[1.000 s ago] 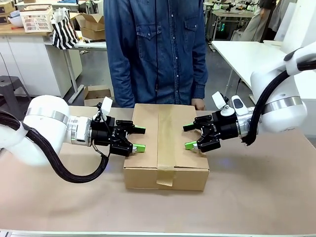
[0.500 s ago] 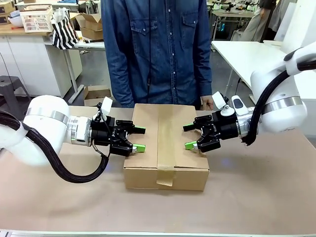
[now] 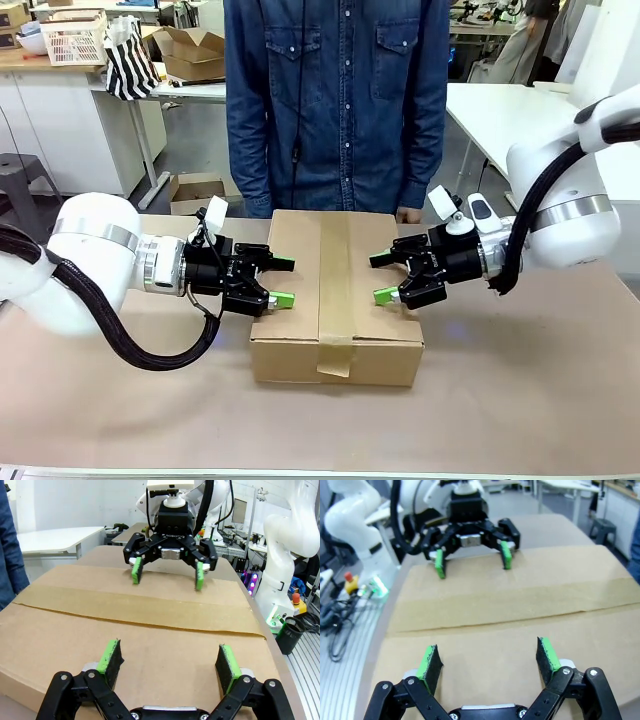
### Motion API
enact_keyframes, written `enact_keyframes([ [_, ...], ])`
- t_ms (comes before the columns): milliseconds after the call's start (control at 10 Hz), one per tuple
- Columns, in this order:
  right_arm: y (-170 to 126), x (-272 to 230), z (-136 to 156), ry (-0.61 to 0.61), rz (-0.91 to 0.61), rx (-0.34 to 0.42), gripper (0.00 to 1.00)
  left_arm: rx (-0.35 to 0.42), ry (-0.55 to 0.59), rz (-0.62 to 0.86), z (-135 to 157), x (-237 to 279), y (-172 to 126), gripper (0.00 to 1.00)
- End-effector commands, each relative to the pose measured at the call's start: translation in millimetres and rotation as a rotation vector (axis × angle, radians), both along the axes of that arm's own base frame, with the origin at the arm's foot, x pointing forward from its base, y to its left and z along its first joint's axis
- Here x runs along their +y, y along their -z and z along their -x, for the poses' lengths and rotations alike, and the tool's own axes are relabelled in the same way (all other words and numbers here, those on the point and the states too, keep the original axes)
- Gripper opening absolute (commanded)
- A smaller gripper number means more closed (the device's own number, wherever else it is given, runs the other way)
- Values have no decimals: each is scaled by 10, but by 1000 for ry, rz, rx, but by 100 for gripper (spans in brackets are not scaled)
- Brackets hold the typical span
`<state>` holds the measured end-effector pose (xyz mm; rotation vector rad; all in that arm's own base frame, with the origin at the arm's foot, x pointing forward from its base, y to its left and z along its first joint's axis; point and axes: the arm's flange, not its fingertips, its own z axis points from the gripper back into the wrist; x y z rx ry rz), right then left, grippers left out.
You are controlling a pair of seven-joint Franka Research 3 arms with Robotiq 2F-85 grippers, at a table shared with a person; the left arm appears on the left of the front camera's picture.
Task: Pack the gift set into the box.
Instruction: Press and hold the closed box until the human finishes sealing it.
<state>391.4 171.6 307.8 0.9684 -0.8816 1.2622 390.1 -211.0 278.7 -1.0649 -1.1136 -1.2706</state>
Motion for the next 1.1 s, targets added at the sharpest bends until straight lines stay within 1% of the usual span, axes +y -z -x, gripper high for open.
enact_keyframes([
  [0, -464, 120, 196, 2, -26, 268, 100, 151, -10, 29, 109, -47, -278, 100],
  [100, -731, 99, 410, 78, 11, 401, 100, 258, 19, 15, 270, -40, -551, 100],
  [200, -968, -15, 695, 163, 50, 476, 100, 333, 48, 18, 440, 26, -818, 100],
  [300, -1116, -249, 944, 272, 34, 503, 100, 432, 53, 46, 584, 166, -973, 100],
  [400, -1164, -536, 1184, 374, 36, 605, 100, 561, 58, 95, 692, 355, -1089, 100],
  [500, -1162, -838, 1400, 457, 60, 703, 100, 650, 85, 76, 829, 553, -1191, 100],
  [600, -1159, -1199, 1606, 539, 9, 752, 100, 724, 94, 88, 971, 874, -1297, 100],
  [700, -1122, -1499, 1764, 603, -55, 771, 100, 812, 90, 119, 1051, 1182, -1300, 100],
  [800, -1034, -1737, 1851, 592, -94, 785, 100, 850, 115, 150, 1161, 1401, -1264, 100],
  [900, -902, -1917, 1871, 538, -145, 802, 100, 874, 124, 166, 1230, 1583, -1200, 100],
  [1000, -761, -2046, 1855, 434, -216, 779, 100, 888, 91, 173, 1251, 1734, -1109, 100],
])
